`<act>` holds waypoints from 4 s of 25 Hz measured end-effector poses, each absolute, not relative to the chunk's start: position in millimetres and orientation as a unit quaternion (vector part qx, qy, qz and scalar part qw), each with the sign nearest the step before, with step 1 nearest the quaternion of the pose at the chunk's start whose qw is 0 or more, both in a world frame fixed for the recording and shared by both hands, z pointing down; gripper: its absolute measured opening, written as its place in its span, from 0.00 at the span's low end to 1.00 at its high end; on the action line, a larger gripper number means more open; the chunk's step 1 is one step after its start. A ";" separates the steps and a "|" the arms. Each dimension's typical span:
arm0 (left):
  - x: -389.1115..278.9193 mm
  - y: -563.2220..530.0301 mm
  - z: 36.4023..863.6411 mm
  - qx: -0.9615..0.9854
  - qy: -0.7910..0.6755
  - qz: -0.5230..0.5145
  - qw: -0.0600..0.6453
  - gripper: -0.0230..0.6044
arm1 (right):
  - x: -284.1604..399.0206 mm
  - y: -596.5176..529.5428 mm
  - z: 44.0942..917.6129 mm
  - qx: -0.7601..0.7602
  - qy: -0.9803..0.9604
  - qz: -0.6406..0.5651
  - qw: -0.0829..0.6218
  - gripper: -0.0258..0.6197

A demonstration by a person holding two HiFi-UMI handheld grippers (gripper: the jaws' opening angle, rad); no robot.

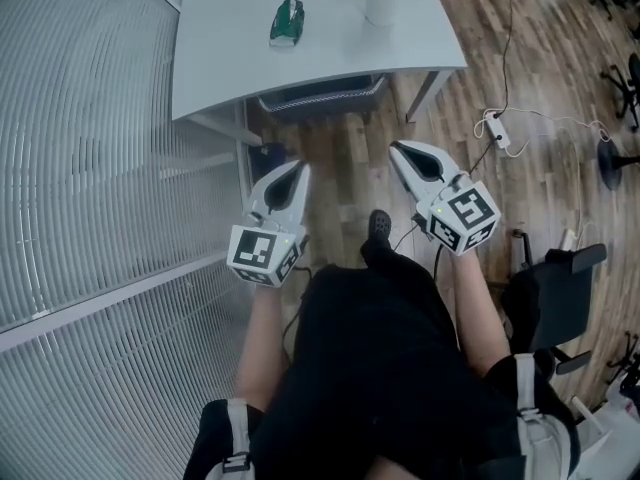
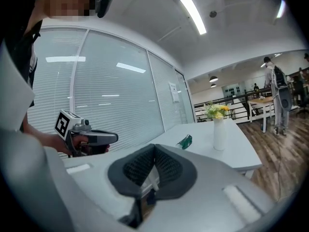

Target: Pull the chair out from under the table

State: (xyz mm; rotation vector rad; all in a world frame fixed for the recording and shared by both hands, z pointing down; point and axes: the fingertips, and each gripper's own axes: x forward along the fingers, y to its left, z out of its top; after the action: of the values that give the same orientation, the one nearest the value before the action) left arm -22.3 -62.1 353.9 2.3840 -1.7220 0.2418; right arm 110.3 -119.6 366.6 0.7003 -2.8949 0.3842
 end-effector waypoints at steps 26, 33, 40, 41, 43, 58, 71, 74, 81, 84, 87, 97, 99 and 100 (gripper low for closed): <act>-32.0 -97.6 397.1 0.769 -0.615 0.108 0.141 0.06 | 98.0 -179.7 413.5 0.200 -0.962 0.126 0.136 0.04; -49.8 -141.4 399.5 0.786 -0.592 0.110 0.140 0.06 | 78.3 -207.9 402.1 0.205 -0.961 0.116 0.146 0.09; -77.2 -189.9 410.5 0.808 -0.556 0.126 0.148 0.09 | 47.7 -240.5 406.8 0.220 -0.953 0.104 0.181 0.15; -81.0 -195.4 412.9 0.811 -0.551 0.128 0.150 0.11 | 42.6 -243.9 408.8 0.221 -0.952 0.104 0.187 0.16; -90.4 -206.3 418.0 0.815 -0.543 0.134 0.151 0.12 | 31.0 -250.6 413.9 0.220 -0.950 0.102 0.197 0.16; -132.6 -253.7 482.9 0.845 -0.468 0.206 0.158 0.20 | -36.5 -274.4 482.3 0.193 -0.930 0.071 0.306 0.23; -131.9 -261.3 545.4 0.862 -0.389 0.284 0.154 0.28 | -61.7 -279.0 538.7 0.166 -0.907 0.017 0.387 0.23; -131.0 -262.8 555.3 0.865 -0.379 0.291 0.153 0.28 | -64.9 -277.6 551.4 0.157 -0.900 0.006 0.406 0.24; -123.2 -267.3 580.1 0.872 -0.338 0.333 0.119 0.28 | -72.7 -276.2 583.5 0.120 -0.886 -0.041 0.446 0.26; -118.9 -267.6 590.1 0.872 -0.323 0.351 0.109 0.29 | -74.7 -278.8 594.9 0.110 -0.881 -0.053 0.458 0.26; -116.3 -266.5 599.3 0.870 -0.310 0.370 0.096 0.31 | -78.3 -280.0 604.5 0.099 -0.876 -0.068 0.467 0.26; -115.2 -274.6 620.6 0.864 -0.283 0.411 0.069 0.31 | -83.3 -278.2 635.5 0.052 -0.857 -0.122 0.498 0.28; -116.0 -276.1 622.0 0.864 -0.282 0.412 0.065 0.31 | -84.1 -280.5 639.2 0.050 -0.853 -0.131 0.502 0.28; -115.9 -276.9 622.7 0.865 -0.280 0.413 0.062 0.31 | -84.3 -281.8 639.7 0.050 -0.852 -0.135 0.503 0.28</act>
State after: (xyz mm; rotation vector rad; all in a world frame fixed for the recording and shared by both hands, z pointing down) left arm -115.9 -276.9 622.7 2.6143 -0.8461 1.2484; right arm -84.3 -281.8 639.7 0.1201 -2.0573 -0.3270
